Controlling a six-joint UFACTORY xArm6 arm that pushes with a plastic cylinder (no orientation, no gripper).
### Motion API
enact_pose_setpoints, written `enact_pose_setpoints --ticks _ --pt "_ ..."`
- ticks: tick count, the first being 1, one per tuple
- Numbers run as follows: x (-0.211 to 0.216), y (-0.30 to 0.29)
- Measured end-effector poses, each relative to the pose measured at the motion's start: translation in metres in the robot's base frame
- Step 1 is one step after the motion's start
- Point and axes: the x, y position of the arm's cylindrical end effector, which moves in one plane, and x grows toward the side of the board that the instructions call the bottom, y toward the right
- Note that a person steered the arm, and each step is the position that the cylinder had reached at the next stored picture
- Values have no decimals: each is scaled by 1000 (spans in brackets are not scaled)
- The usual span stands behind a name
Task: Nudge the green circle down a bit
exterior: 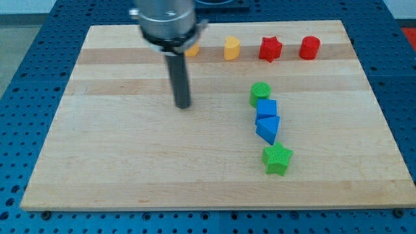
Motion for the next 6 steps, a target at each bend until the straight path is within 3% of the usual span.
enact_pose_setpoints --ticks 1,2,4,6 --pt "2 26" --pt "-1 7" --pt "-57 13" --pt "-58 35"
